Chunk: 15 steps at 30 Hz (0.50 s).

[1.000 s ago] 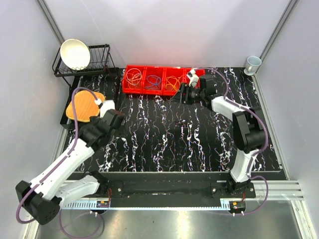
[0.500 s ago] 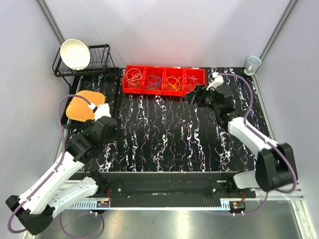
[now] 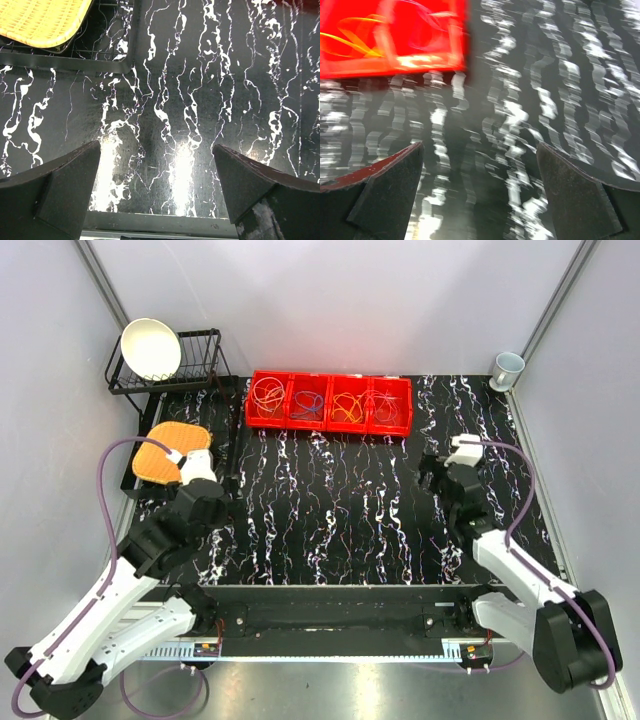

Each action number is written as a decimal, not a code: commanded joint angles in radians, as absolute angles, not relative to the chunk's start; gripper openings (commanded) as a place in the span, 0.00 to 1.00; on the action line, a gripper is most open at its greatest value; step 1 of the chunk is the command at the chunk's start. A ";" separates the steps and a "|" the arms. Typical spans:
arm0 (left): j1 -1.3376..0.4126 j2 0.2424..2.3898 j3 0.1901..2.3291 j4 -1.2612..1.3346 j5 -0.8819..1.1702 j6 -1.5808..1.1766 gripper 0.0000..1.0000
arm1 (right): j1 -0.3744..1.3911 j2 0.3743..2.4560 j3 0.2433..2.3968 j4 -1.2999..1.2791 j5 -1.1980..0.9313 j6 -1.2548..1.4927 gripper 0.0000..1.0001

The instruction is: Untangle the cables

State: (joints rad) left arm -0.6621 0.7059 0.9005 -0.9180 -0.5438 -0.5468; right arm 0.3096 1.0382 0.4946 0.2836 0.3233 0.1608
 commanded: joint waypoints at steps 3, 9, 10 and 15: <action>-0.669 0.669 0.893 -0.865 -0.523 -0.526 0.99 | 0.281 0.933 0.443 0.400 0.537 0.031 1.00; -0.669 0.666 0.891 -0.861 -0.514 -0.523 0.99 | 0.245 0.992 0.309 0.680 0.483 -0.061 1.00; -0.669 0.667 0.893 -0.861 -0.511 -0.523 0.99 | 0.239 1.012 0.264 0.736 0.468 -0.067 1.00; -0.669 0.670 0.893 -0.857 -0.502 -0.518 0.99 | 0.175 1.217 0.230 0.993 0.425 -0.061 1.00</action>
State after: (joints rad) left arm -0.6636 0.6739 0.8898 -0.9039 -0.5194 -0.5392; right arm 0.2214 1.1007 0.2405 0.6903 0.4538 -0.0360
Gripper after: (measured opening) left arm 0.987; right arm 0.994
